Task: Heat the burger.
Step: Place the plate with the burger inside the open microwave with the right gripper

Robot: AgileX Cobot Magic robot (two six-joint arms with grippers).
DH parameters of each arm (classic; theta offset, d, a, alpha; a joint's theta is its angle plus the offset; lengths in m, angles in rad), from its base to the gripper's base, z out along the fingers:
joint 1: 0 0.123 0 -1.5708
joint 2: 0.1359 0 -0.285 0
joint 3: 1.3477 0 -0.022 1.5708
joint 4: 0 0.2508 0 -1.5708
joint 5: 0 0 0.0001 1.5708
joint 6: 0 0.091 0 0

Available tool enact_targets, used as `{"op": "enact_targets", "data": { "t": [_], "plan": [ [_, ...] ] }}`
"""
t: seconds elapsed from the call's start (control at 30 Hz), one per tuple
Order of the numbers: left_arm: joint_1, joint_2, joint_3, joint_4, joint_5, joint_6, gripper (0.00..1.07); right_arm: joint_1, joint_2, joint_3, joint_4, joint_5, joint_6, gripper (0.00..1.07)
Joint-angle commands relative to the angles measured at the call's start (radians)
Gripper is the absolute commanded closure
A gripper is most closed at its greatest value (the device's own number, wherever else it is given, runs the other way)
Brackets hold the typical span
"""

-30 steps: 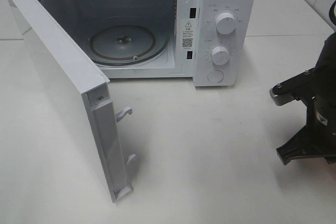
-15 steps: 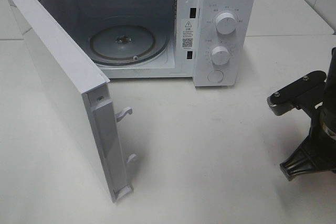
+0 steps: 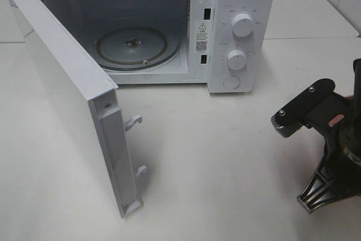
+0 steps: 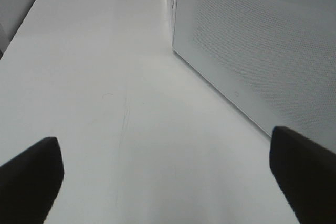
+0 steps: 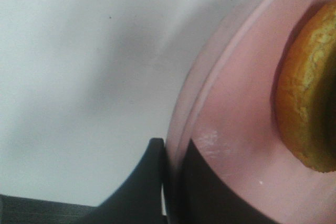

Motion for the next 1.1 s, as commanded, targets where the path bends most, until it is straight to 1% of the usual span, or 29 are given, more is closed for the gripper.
{"op": "enact_targets", "data": {
  "t": [0.03,0.07,0.3,0.7,0.77,0.87,0.93,1.03,1.1],
  "plan": [
    [0.001,-0.018,0.002,-0.003,-0.002,0.003,0.07,0.044,-0.012,0.004,-0.066,0.041,-0.044,1.07],
    [0.001,-0.018,0.002,-0.003,-0.002,0.003,0.07,0.067,-0.012,0.004,-0.076,0.04,-0.062,1.07],
    [0.001,-0.018,0.002,-0.003,-0.002,0.003,0.07,0.129,-0.012,0.004,-0.108,0.038,-0.102,1.07],
    [0.001,-0.018,0.002,-0.003,-0.002,0.003,0.07,0.151,-0.012,0.004,-0.108,0.003,-0.169,1.07],
    [0.001,-0.018,0.002,-0.003,-0.002,0.003,0.07,0.194,-0.012,0.004,-0.136,-0.002,-0.187,1.07],
    [0.001,-0.018,0.002,-0.003,-0.002,0.003,0.07,0.204,-0.012,0.004,-0.145,-0.004,-0.193,1.07],
    [0.001,-0.018,0.002,-0.003,-0.002,0.003,0.07,0.239,-0.012,0.004,-0.173,-0.032,-0.208,1.07],
    [0.001,-0.018,0.002,-0.003,-0.002,0.003,0.07,0.243,-0.012,0.004,-0.182,-0.038,-0.211,1.07],
    [0.001,-0.018,0.002,-0.003,-0.002,0.003,0.07,0.248,-0.012,0.004,-0.186,-0.071,-0.27,1.07]
  ]
}}
